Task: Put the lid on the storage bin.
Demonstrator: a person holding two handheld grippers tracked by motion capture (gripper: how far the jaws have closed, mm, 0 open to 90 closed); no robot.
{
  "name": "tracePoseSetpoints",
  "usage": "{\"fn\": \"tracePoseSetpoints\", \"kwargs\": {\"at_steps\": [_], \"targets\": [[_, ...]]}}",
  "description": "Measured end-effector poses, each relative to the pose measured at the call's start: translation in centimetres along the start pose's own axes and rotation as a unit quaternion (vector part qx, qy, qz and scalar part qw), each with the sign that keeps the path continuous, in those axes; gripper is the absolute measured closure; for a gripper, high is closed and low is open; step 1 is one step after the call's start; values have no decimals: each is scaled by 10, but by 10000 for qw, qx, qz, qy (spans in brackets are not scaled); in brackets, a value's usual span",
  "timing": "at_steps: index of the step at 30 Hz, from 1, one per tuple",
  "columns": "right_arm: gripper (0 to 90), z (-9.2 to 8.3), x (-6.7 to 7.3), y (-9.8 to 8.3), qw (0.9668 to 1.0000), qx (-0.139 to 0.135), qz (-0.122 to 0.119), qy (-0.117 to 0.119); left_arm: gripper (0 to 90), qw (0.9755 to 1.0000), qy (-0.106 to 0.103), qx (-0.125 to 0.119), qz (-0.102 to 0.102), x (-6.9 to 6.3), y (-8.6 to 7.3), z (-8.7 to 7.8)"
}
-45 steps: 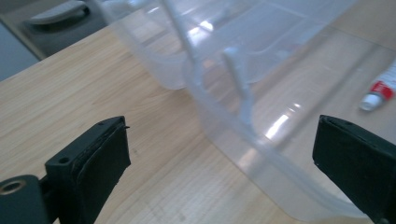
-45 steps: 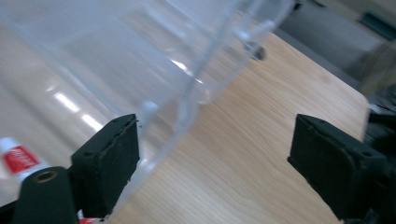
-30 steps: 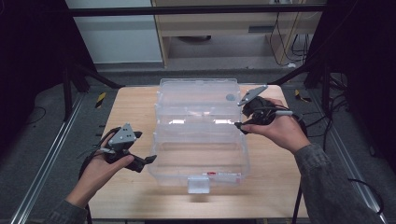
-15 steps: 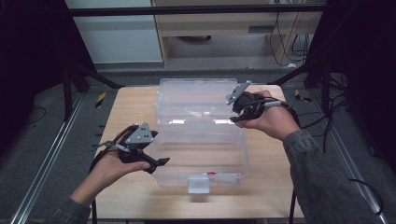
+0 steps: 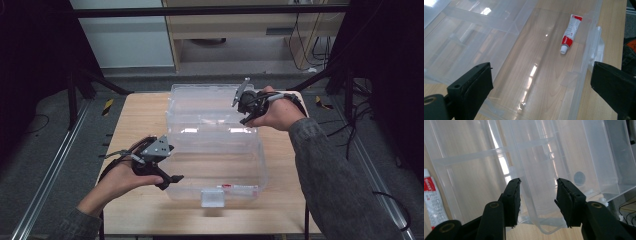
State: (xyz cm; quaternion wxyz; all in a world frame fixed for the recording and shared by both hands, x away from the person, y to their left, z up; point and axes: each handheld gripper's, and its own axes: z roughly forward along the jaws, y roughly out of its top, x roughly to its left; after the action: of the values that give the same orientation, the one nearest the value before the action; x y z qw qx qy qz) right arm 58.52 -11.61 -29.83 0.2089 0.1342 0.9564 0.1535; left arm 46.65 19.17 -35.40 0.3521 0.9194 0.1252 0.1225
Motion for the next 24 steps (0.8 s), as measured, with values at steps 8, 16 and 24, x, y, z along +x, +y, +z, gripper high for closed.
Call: {"fn": "tracePoseSetpoints", "kwargs": {"at_steps": [8, 16, 24], "targets": [[650, 6, -2, 10, 9985, 201, -341, 374, 41, 9995, 26, 296, 57, -10, 1, 2], [761, 8, 1, 11, 9970, 298, -569, 434, 120, 9986, -100, 512, 122, -17, 0, 8], [811, 6, 2, 16, 9951, 426, -735, 513, 308, 9961, -433, 729, 223, -27, -1, 10]]}}
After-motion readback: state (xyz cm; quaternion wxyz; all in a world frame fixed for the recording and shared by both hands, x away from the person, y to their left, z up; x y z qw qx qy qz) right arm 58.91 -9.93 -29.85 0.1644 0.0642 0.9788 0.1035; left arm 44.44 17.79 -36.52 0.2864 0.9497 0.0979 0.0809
